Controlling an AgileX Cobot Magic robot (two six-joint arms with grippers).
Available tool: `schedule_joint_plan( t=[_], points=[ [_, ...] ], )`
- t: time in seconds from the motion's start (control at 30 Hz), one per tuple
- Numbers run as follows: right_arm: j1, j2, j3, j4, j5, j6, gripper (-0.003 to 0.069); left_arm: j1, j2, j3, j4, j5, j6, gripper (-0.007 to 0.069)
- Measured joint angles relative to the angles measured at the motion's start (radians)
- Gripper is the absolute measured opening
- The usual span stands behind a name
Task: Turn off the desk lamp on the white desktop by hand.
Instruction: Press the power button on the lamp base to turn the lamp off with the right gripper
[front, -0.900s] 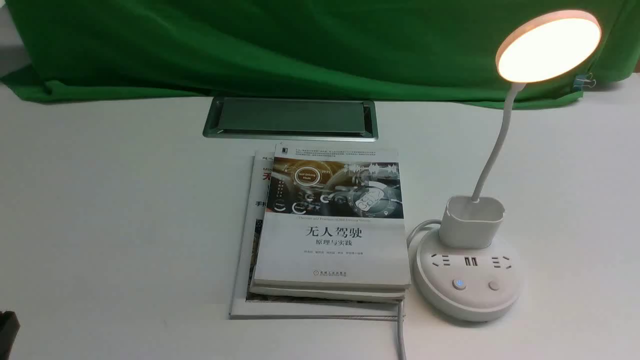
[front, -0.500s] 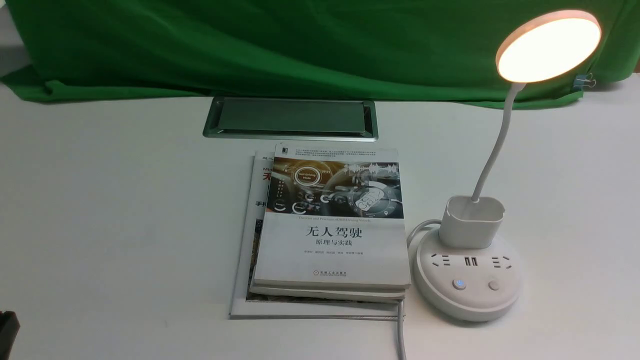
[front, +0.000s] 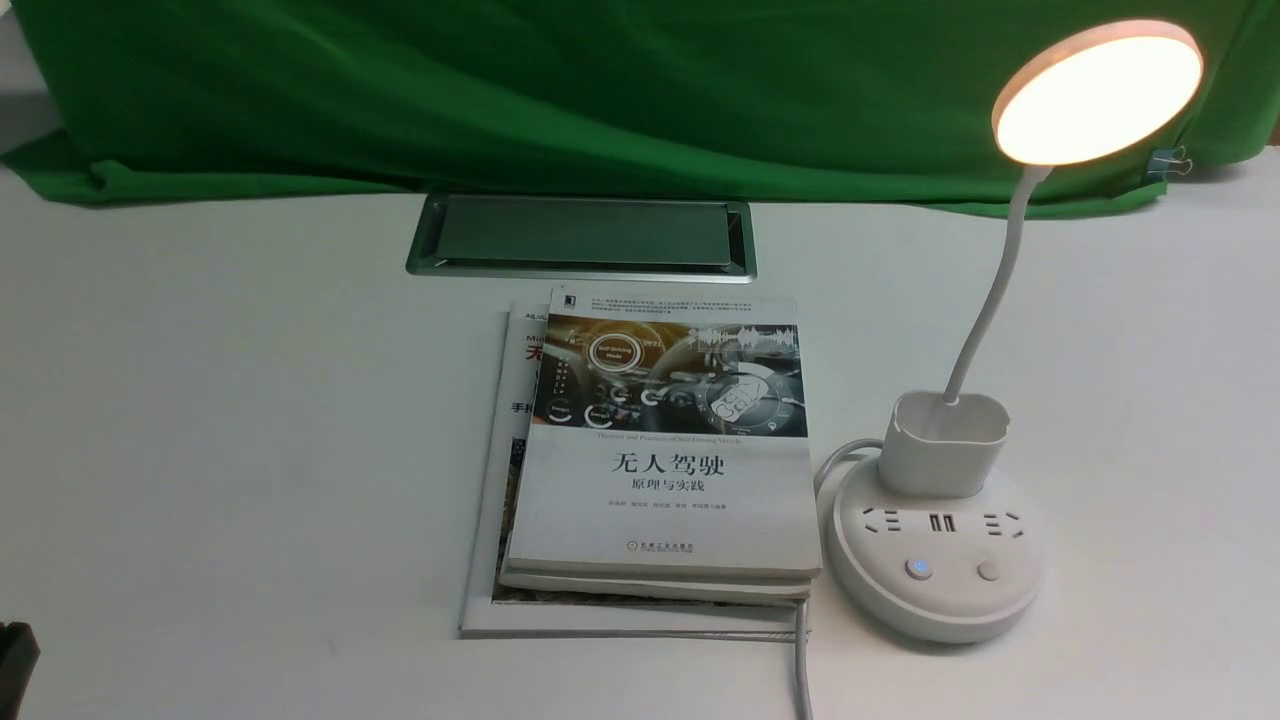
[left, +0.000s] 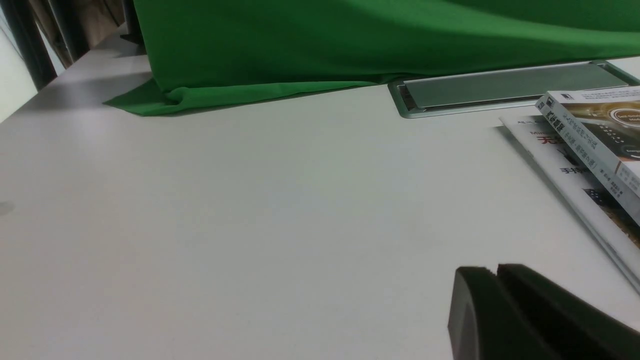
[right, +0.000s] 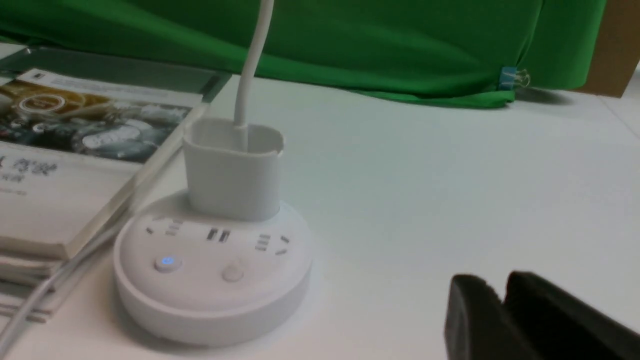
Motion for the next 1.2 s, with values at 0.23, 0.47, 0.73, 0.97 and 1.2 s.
schedule_joint_plan(
  t=[0.23, 0.47, 0.73, 0.97, 1.2],
  points=[
    [0.0, 0.0, 0.0, 0.139, -0.127, 0.434, 0.014, 0.0, 0.0, 0.0, 0.0, 0.0, 0.0, 0.002],
    [0.0, 0.0, 0.0, 0.149, -0.2, 0.576, 0.014, 0.0, 0.0, 0.0, 0.0, 0.0, 0.0, 0.002],
    [0.033, 0.132, -0.23, 0.151, 0.086, 0.392, 0.0148, 0.0, 0.0, 0.0, 0.001, 0.0, -0.001, 0.002],
    [0.049, 0.649, -0.663, 0.112, 0.636, 0.136, 0.0147, 0.0, 0.0, 0.0, 0.001, 0.0, -0.001, 0.002],
    [0.101, 1.094, -0.818, 0.09, 0.706, 0.081, 0.0146, 0.0, 0.0, 0.0, 0.001, 0.0, -0.001, 0.002]
  ],
)
